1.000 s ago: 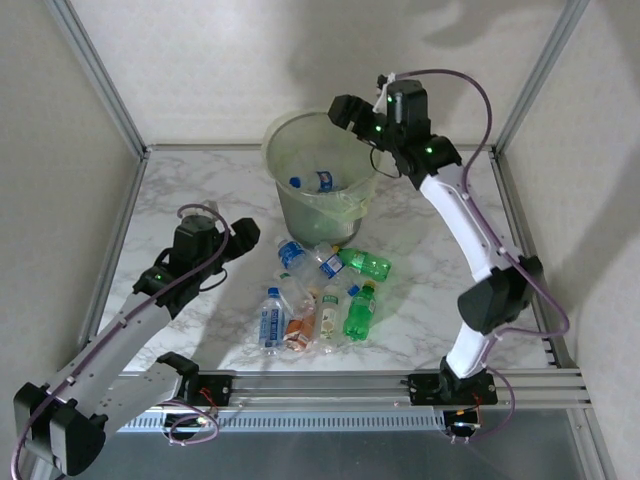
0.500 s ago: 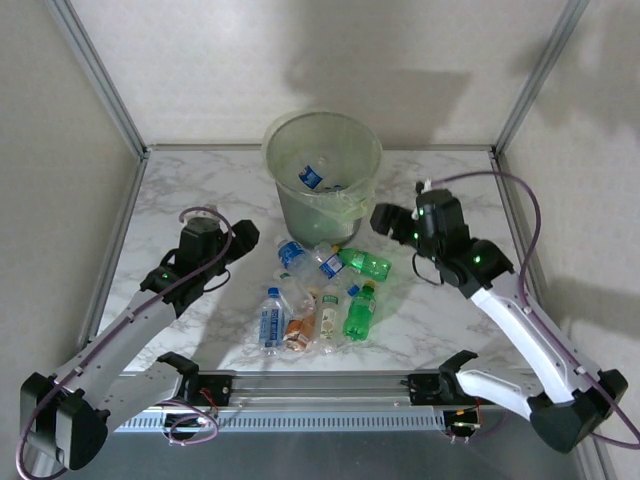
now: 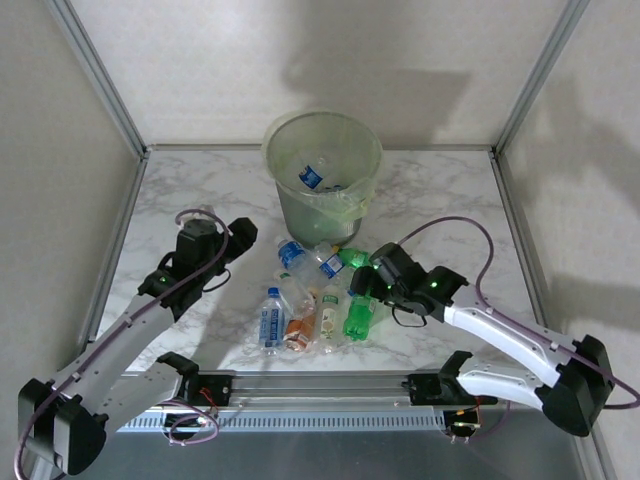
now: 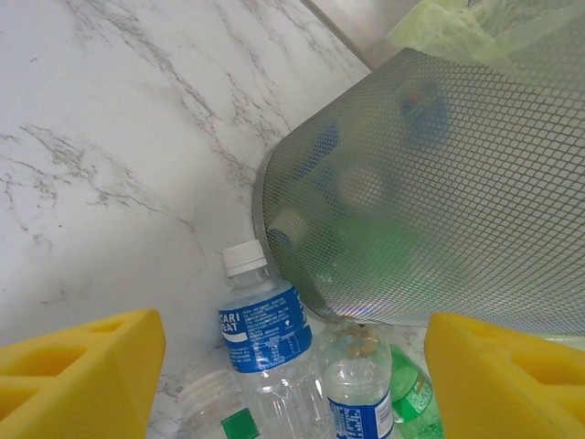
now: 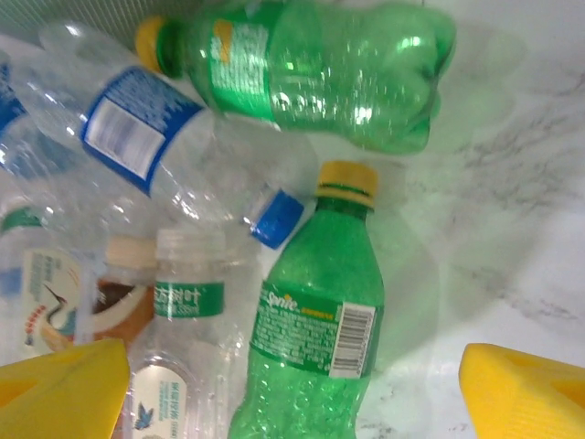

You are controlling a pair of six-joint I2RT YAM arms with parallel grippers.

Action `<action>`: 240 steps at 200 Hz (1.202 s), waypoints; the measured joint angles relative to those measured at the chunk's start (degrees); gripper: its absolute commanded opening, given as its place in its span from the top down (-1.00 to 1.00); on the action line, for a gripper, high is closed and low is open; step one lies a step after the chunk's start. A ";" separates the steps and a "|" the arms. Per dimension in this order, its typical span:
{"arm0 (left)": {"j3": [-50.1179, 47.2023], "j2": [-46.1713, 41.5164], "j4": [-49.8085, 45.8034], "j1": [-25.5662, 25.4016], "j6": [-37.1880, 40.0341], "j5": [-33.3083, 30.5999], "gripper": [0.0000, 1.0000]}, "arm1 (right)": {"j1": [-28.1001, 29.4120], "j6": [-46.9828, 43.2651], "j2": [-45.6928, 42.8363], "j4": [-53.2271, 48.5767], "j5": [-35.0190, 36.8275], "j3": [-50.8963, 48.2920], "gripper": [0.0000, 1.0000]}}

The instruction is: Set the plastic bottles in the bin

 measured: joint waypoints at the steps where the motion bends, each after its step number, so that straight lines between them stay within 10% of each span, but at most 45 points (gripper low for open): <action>1: -0.02 -0.02 0.02 0.00 -0.02 0.02 -0.50 | 0.04 0.04 0.09 0.00 0.00 -0.02 -0.90; 240: -3.21 2.43 3.41 0.04 -1.22 3.45 -0.48 | 2.01 4.02 16.87 5.64 -1.75 -3.23 -0.68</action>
